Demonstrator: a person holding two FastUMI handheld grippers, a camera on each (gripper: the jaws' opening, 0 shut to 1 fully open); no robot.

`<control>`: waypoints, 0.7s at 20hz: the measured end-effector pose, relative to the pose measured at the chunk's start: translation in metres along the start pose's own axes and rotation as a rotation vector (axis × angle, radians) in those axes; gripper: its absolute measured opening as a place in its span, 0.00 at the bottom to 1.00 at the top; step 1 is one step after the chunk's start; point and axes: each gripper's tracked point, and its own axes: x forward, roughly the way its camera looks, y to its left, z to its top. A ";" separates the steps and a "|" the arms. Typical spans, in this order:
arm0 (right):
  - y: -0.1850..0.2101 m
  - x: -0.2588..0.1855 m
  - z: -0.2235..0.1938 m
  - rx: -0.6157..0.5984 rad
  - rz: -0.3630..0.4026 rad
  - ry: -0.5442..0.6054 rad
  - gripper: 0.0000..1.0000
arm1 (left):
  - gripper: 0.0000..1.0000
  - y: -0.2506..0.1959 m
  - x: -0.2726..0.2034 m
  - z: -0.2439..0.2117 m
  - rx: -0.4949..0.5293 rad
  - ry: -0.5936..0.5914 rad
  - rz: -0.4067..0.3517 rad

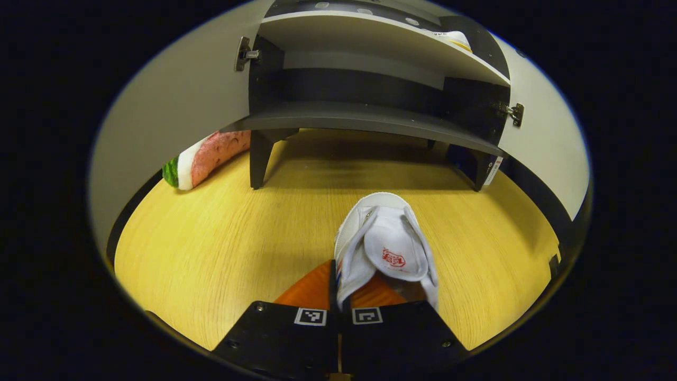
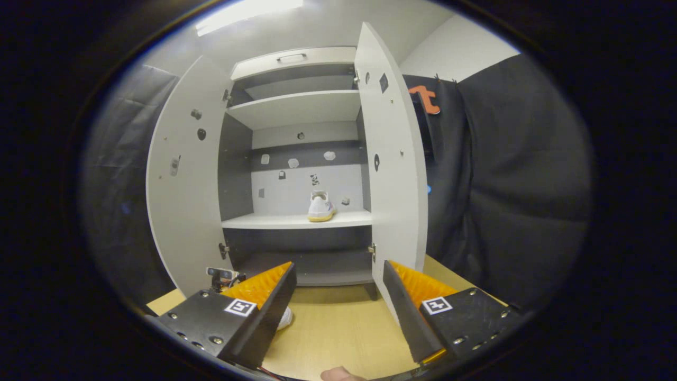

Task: Grab one shoe with the right hand and put it into the shoe cabinet, grab the other shoe with the left hand and put it into the shoe cabinet; then close the right door with the right hand and the left door with the left hand.

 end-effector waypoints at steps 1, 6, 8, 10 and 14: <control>-0.001 -0.004 -0.002 -0.008 -0.002 0.001 0.98 | 0.03 -0.002 -0.004 -0.002 -0.008 0.004 -0.005; 0.016 -0.024 -0.005 0.005 0.076 0.012 0.98 | 0.02 -0.014 -0.032 -0.005 -0.025 0.019 -0.030; 0.016 -0.028 -0.003 0.002 0.082 0.004 0.98 | 0.02 -0.017 -0.049 0.011 -0.017 -0.018 -0.029; 0.016 -0.032 0.000 -0.001 0.084 -0.006 0.98 | 0.02 -0.022 -0.070 0.036 -0.007 -0.082 -0.035; 0.010 -0.042 0.008 0.029 0.087 -0.023 0.98 | 0.02 -0.034 -0.110 0.095 0.002 -0.221 -0.058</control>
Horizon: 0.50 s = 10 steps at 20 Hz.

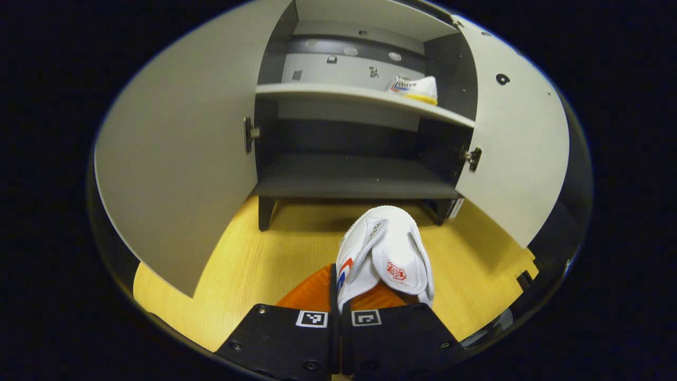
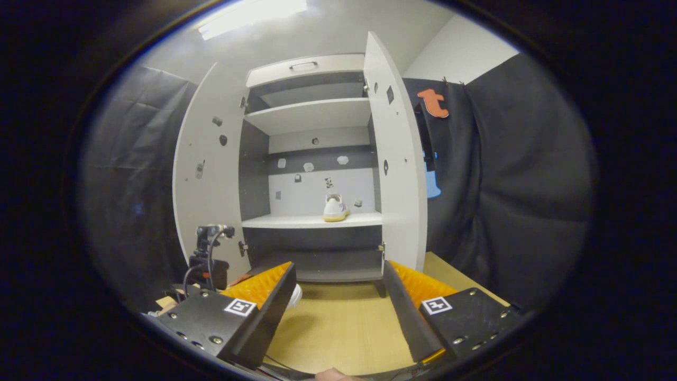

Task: Grab one shoe with the right hand and put it into the shoe cabinet, grab the other shoe with the left hand and put it into the shoe cabinet; then close the right door with the right hand and the left door with the left hand.

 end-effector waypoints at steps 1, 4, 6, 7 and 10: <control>-0.002 -0.003 0.002 0.009 0.001 -0.005 0.98 | 0.02 -0.002 -0.004 0.013 -0.002 -0.017 0.000; -0.008 -0.011 0.008 0.006 0.006 -0.021 0.98 | 0.02 -0.005 -0.015 0.043 -0.002 -0.047 0.002; -0.016 -0.012 0.007 0.007 -0.008 -0.023 0.98 | 0.02 -0.006 -0.021 0.066 -0.008 -0.071 0.008; -0.018 -0.014 0.007 0.010 -0.011 -0.024 0.98 | 0.02 -0.005 -0.024 0.080 -0.016 -0.086 0.011; -0.023 -0.014 0.003 0.018 -0.014 -0.019 0.98 | 0.02 0.001 -0.039 0.132 -0.017 -0.164 0.033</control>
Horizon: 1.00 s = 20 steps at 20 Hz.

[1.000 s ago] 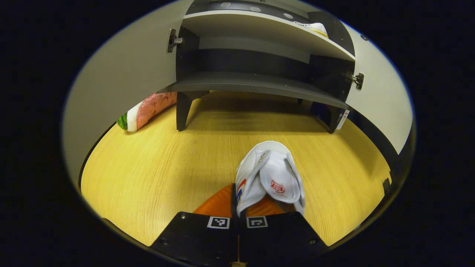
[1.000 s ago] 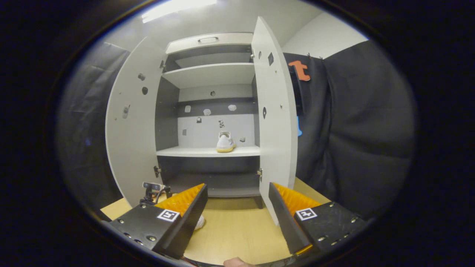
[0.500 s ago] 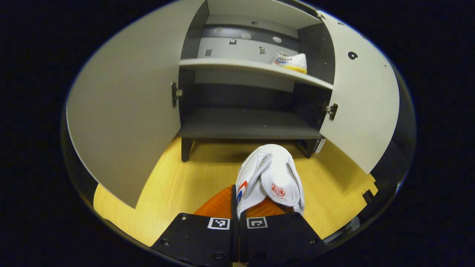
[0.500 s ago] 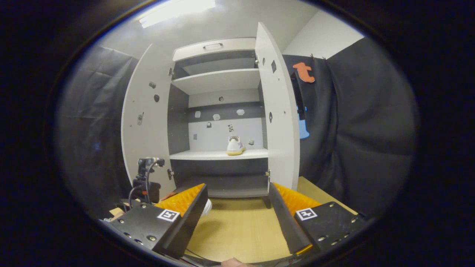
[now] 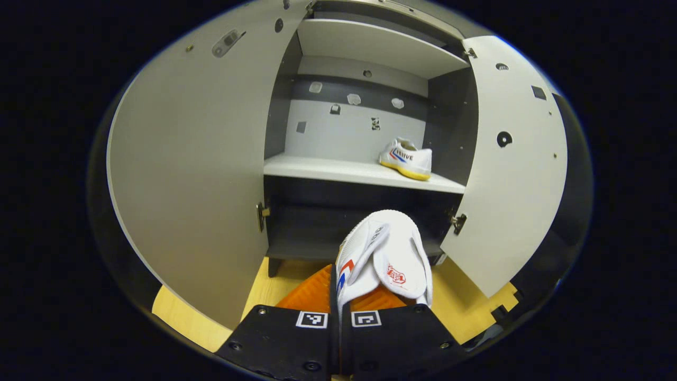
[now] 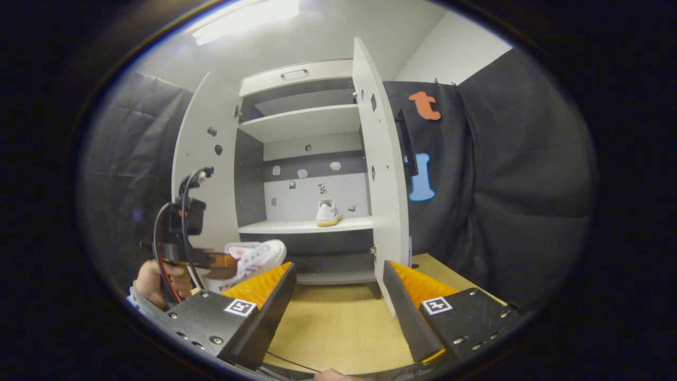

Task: Grab one shoe with the right hand and put it into the shoe cabinet, grab the other shoe with the left hand and put it into the shoe cabinet; then close the right door with the right hand and the left door with the left hand.

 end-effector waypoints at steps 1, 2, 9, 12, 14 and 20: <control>-0.001 0.000 -0.002 0.001 -0.002 0.002 0.98 | 0.02 0.003 -0.001 0.018 -0.004 -0.024 0.012; -0.002 0.000 -0.003 0.002 -0.002 0.004 0.98 | 0.02 0.005 0.000 0.033 -0.014 -0.041 0.020; -0.001 -0.002 -0.008 0.015 0.016 0.003 0.98 | 0.02 0.018 0.026 0.114 -0.027 -0.077 0.059; 0.004 0.002 -0.013 0.016 0.038 0.019 0.99 | 0.02 0.021 0.059 0.141 -0.041 -0.067 0.077; 0.010 0.001 -0.017 0.001 0.056 0.026 0.98 | 0.02 0.021 0.085 0.154 -0.052 -0.039 0.091; 0.025 0.009 -0.029 -0.021 0.062 0.042 0.99 | 0.02 0.018 0.163 0.180 -0.129 -0.005 0.154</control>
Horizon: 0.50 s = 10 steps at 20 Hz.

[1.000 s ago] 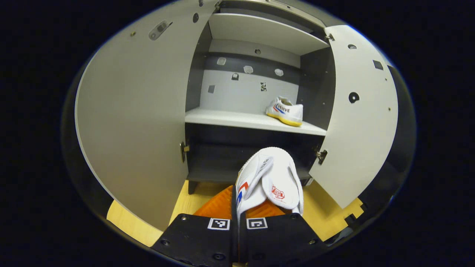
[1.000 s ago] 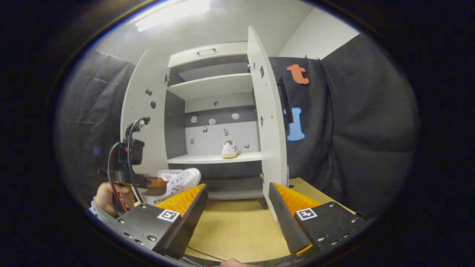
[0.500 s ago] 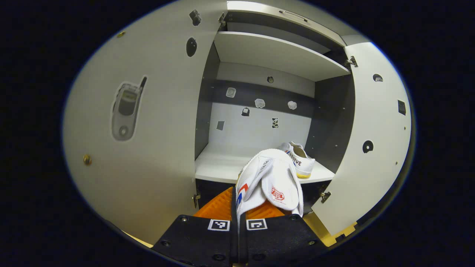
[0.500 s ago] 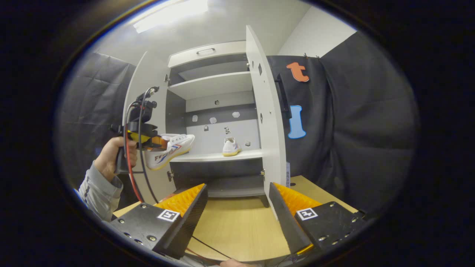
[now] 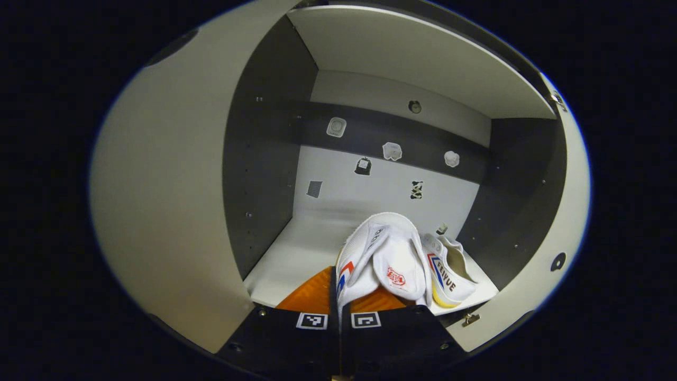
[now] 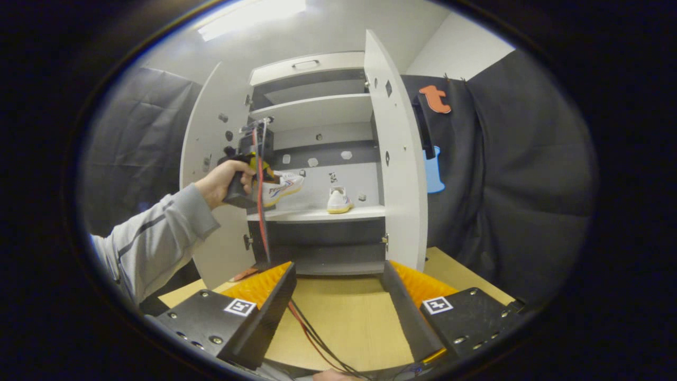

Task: Grab one shoe with the right hand and put it into the shoe cabinet, grab the other shoe with the left hand and put it into the shoe cabinet; then close the right door with the right hand and the left door with the left hand.

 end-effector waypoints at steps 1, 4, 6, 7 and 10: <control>0.004 0.002 -0.002 0.001 0.009 0.001 0.98 | 0.02 -0.005 0.008 0.001 -0.015 0.010 0.000; 0.003 0.005 -0.008 -0.007 -0.002 0.003 0.99 | 0.02 -0.013 0.042 -0.003 -0.028 0.021 0.026; 0.000 0.007 -0.009 0.000 -0.016 -0.006 0.99 | 0.02 -0.008 0.066 -0.013 -0.056 0.041 0.077; -0.002 0.007 -0.009 0.007 -0.022 -0.014 0.99 | 0.02 -0.007 0.075 -0.022 -0.082 0.060 0.085; 0.007 0.010 -0.011 0.027 0.019 -0.027 0.98 | 0.02 -0.003 0.099 -0.039 -0.120 0.093 0.104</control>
